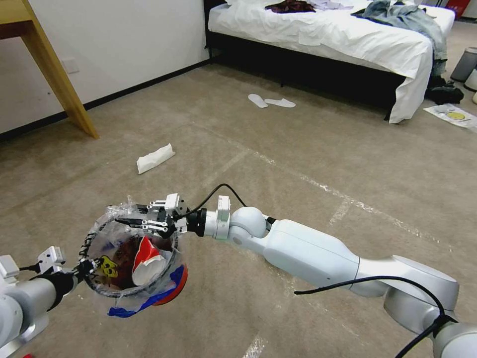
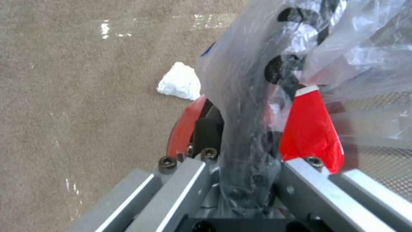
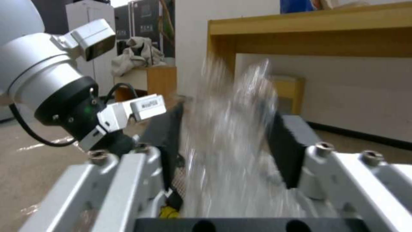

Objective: Pick up the trash bin and place the garbage on the floor into it.

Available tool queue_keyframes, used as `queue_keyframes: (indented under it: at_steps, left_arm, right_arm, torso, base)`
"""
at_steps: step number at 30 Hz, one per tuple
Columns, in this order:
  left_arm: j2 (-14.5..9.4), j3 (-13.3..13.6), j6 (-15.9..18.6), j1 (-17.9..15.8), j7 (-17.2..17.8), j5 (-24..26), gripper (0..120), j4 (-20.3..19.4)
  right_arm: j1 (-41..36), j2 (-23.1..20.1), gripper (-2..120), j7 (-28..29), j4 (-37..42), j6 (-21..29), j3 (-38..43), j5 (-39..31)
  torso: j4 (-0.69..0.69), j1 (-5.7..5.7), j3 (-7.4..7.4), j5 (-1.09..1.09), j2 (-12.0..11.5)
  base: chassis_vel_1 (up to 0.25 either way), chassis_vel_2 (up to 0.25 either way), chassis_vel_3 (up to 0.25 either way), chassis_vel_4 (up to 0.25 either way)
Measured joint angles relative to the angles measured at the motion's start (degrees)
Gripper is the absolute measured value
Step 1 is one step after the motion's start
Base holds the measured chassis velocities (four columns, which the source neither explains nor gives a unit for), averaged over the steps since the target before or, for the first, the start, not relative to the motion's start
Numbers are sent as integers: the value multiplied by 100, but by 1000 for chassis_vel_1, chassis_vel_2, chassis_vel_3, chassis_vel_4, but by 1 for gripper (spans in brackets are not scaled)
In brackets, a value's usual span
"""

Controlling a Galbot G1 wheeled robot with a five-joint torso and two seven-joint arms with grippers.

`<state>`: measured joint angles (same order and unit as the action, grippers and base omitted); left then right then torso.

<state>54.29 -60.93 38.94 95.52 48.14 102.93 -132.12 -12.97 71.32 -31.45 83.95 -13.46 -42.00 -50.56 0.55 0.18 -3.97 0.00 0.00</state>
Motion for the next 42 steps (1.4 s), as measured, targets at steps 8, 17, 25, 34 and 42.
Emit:
queue_keyframes:
  at_steps: [8, 17, 25, 34, 42]
  left_arm:
    - [-4, -1, -2, 2, 4, 8, 1, -8]
    - [2, 5, -3, 25, 5, 4, 1, -20]
    - [-9, 16, -4, 13, 5, 14, 1, -44]
    - [12, 32, -4, 26, 5, 7, 1, -31]
    - [-63, -37, 21, 41, 19, 53, 1, -37]
  right_arm:
    - [44, 1, 80, -41, 11, 48, -26, -30]
    - [130, 133, 100, 28, -13, 124, -77, -134]
    - [133, 174, 100, 138, -1, 126, -81, -207]
    - [183, 317, 100, 766, 62, 51, 552, -341]
    - [-182, 17, 100, 1730, 272, 26, 1893, -293]
  torso:
    - [0, 0, 0, 0, 0]
    - [-1, 0, 0, 0, 0]
    - [1, 0, 0, 0, 0]
    - [-1, 0, 0, -1, 0]
    - [0, 0, 0, 0, 0]
  base:
    - [0, 0, 0, 0]
    - [0, 0, 0, 0]
    - [0, 0, 0, 0]
    - [0, 0, 0, 0]
    - [0, 0, 0, 0]
